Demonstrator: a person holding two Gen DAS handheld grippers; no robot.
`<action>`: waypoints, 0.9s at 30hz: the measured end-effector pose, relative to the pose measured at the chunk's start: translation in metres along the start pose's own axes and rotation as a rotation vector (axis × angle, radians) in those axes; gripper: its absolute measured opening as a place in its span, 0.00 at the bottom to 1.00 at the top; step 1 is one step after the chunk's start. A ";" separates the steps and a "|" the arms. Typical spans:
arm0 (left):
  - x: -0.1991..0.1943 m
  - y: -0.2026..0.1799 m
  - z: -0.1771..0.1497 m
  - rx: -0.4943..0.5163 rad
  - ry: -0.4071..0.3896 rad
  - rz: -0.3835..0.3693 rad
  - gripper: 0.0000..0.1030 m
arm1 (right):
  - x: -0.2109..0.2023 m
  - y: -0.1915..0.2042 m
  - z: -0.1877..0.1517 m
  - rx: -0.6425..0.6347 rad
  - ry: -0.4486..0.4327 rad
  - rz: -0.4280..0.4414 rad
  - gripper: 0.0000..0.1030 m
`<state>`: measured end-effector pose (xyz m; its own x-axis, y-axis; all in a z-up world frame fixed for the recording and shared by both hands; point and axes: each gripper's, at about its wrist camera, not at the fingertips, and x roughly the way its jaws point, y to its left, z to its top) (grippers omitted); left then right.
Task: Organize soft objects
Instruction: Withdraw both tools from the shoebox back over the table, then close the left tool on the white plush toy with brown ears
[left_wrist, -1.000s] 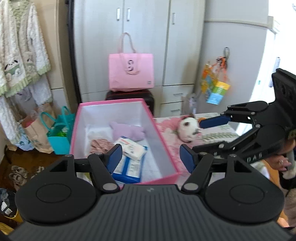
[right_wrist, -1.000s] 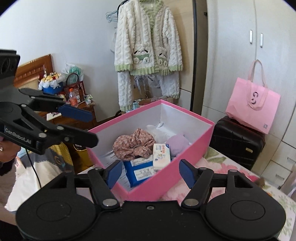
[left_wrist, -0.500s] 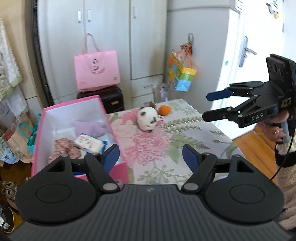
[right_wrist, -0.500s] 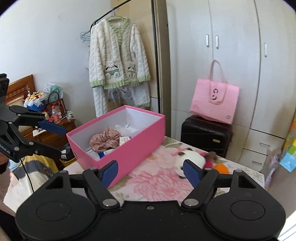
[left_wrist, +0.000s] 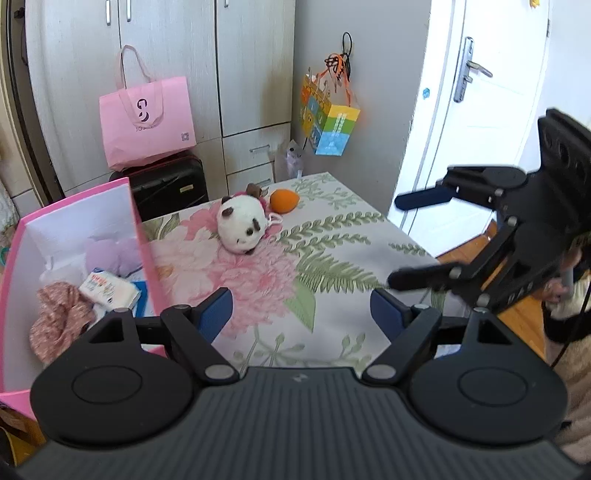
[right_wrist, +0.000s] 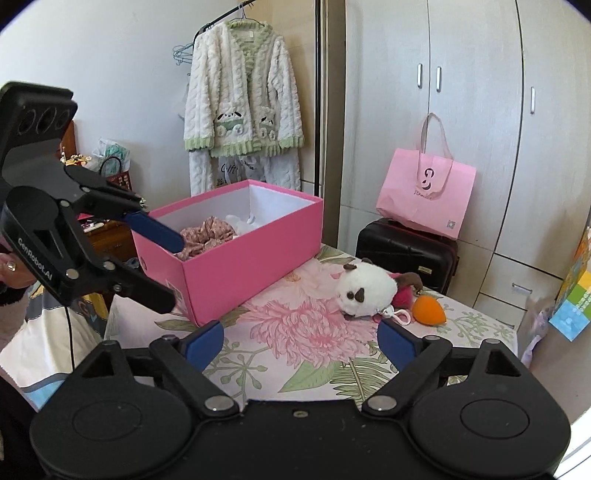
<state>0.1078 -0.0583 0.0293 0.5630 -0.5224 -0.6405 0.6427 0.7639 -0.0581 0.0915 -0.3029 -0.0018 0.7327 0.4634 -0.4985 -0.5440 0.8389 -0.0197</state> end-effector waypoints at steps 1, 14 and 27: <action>0.005 0.000 0.001 -0.005 -0.007 -0.002 0.79 | 0.005 -0.002 -0.002 0.003 0.003 0.001 0.90; 0.087 0.013 0.019 -0.109 -0.072 0.053 0.79 | 0.082 -0.025 -0.017 -0.060 0.013 -0.077 0.90; 0.183 0.046 0.032 -0.351 -0.084 0.090 0.76 | 0.176 -0.070 -0.011 0.013 0.038 -0.070 0.90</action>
<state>0.2573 -0.1306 -0.0661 0.6596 -0.4651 -0.5905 0.3795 0.8842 -0.2724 0.2537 -0.2830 -0.0973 0.7525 0.3923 -0.5290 -0.4863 0.8726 -0.0447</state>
